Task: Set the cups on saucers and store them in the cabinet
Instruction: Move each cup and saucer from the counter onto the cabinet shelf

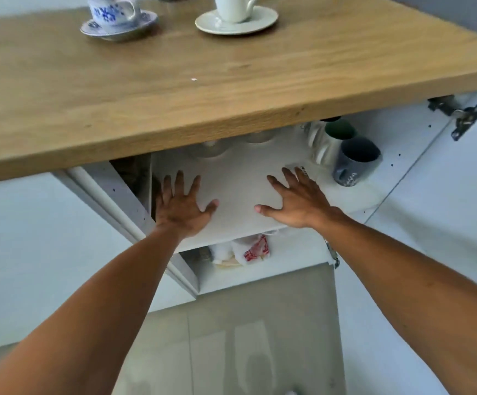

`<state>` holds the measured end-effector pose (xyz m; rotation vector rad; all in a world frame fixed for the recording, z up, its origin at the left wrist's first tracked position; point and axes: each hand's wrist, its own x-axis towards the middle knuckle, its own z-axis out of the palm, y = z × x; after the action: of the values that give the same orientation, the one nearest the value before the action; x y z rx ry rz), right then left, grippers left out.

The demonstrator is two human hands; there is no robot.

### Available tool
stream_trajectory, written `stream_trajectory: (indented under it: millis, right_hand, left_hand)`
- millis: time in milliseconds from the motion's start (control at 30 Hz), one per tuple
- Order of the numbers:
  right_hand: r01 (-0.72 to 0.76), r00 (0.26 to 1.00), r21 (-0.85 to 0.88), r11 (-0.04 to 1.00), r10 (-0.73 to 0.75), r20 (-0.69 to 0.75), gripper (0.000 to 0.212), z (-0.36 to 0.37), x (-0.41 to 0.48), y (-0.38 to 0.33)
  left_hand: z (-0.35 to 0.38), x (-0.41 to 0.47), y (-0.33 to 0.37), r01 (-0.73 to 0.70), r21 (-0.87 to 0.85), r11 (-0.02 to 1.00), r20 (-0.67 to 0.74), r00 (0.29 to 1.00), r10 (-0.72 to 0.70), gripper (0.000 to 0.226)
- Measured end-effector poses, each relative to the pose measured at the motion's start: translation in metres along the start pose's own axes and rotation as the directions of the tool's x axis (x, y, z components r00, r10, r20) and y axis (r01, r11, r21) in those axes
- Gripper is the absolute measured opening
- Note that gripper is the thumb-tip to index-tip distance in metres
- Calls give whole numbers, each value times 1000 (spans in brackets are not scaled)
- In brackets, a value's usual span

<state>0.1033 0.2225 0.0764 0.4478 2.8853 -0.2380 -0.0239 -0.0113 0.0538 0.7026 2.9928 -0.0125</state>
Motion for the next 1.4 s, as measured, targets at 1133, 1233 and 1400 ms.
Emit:
stream_trajectory:
  millis: [1133,1233,1400]
  right_hand:
    - [-3,997,-21,1000,1,-79,98,-242,-273,-13]
    - [-16,997,-9,1000,15,-69,100,-266,-247,-13]
    - [-45,996,-8,999,44,-75,100,-306,-184,-14]
  left_hand:
    - [-287,-215,22,-213,-152,965,17,976,219,81]
    - [-309,-186,27,-226,-160,961,-7,974,228,81]
    - [-336,-113,27,-232,-154,960,-12,972,233,81]
